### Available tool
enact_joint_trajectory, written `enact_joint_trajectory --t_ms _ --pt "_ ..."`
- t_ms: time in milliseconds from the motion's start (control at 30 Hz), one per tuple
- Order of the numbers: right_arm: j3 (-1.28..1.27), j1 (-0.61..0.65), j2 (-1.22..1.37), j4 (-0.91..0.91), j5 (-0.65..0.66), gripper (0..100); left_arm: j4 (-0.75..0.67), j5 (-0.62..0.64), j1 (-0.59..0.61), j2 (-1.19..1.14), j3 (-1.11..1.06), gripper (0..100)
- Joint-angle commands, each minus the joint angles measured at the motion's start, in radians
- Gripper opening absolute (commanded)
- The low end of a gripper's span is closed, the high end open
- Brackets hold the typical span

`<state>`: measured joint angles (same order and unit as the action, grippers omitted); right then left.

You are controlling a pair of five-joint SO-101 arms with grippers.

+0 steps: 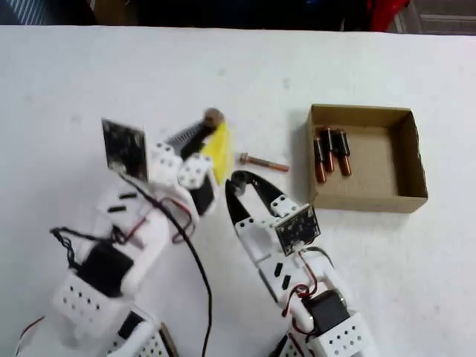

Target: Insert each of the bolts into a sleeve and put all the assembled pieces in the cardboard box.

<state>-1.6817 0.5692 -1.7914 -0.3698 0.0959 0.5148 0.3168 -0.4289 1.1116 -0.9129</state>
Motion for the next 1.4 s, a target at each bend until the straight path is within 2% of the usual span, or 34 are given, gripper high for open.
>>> enact_joint_trajectory --t_ms 0,167,733,833,933,1367 --pt "-0.009 0.01 -0.007 0.022 -0.005 1.6 -0.051 -0.005 -0.068 0.124 -0.031 2" --pt "-0.009 0.01 -0.007 0.013 -0.003 1.6 -0.055 -0.078 -0.116 0.148 -0.097 2" --pt "-0.006 0.01 -0.01 -0.005 0.066 1.6 -0.089 -0.104 -0.12 0.143 -0.12 2" --pt "-0.006 0.008 -0.01 -0.005 0.066 1.6 -0.166 -0.169 -0.12 0.147 -0.181 2" --pt "-0.006 0.005 -0.01 -0.005 0.066 1.6 -0.235 -0.173 -0.122 0.147 -0.233 2" --pt "-0.008 0.004 -0.008 -0.007 0.066 1.6 -0.247 -0.176 -0.125 0.147 -0.35 2"
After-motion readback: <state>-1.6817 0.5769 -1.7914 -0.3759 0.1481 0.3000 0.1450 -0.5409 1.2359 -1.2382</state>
